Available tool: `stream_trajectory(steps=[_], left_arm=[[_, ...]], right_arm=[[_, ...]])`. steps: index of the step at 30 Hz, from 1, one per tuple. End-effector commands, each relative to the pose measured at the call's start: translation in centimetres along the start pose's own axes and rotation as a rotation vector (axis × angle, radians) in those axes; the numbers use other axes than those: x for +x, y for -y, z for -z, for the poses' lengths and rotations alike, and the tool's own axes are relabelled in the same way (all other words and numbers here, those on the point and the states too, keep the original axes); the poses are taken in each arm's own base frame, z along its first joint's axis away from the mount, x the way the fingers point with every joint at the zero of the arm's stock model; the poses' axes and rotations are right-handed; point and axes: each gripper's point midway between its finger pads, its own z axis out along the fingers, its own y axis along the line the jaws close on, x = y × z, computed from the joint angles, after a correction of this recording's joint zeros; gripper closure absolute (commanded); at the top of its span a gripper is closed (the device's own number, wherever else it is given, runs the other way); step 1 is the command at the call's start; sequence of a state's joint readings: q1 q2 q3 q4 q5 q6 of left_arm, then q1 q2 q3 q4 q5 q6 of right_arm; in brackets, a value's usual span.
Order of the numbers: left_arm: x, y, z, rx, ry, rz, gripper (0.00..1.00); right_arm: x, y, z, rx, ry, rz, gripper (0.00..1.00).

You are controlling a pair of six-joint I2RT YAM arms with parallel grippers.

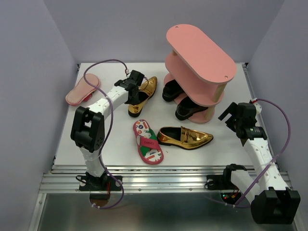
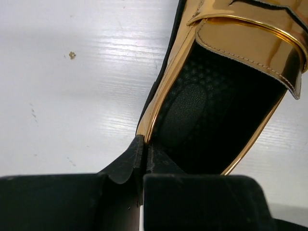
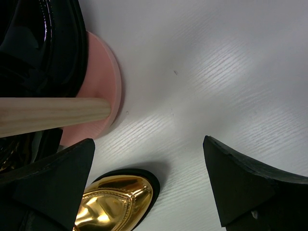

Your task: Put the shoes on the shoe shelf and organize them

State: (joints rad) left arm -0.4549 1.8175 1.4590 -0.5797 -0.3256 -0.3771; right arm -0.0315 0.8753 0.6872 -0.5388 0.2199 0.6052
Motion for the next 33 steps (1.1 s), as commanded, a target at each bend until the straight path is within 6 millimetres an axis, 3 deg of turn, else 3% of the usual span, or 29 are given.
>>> stream_trajectory(steps=[1,3,4,5,9,15,19,23,26,33], left_arm=[[-4.2,0.4,1.1,0.089,0.118,-0.124,1.00],[-4.0,0.5,0.5,0.114,0.097,-0.125,0.98],[-4.2,0.0,0.3,0.106,0.095,-0.117,0.91],[-4.4,-0.3,0.2,0.096,0.092,-0.120,0.67],[-5.7,-1.4,0.7,0.051,0.112,-0.128,0.09],[-7.7,-3.0,4.3,-0.013,0.156,0.010,0.05],[-7.4,-3.7,5.7,-0.034,0.175,0.181,0.07],[-6.1,-3.0,5.8,0.014,0.178,0.289,0.07],[-4.5,-3.9,5.5,-0.043,0.152,0.429,0.06],[0.0,-2.5,3.3,0.004,0.052,0.584,0.11]], right_arm=[[-1.6,-1.1,0.6,-0.046,0.047,-0.009,0.00],[-1.6,-1.2,0.6,-0.047,0.043,-0.008,0.00],[-1.6,-1.2,0.6,-0.046,0.044,-0.007,0.00],[-1.7,-1.2,0.7,-0.047,0.045,-0.005,0.00],[-1.8,-1.3,0.8,-0.047,0.049,-0.003,0.00],[-1.9,-1.2,0.7,-0.040,0.046,-0.005,0.00],[-1.5,-1.2,0.3,-0.041,0.034,-0.013,0.00],[-1.3,-1.4,0.1,-0.046,0.025,-0.012,0.00],[-1.4,-1.4,0.0,-0.042,0.026,-0.007,0.00],[-1.1,-1.4,-0.3,-0.043,0.016,-0.007,0.00]])
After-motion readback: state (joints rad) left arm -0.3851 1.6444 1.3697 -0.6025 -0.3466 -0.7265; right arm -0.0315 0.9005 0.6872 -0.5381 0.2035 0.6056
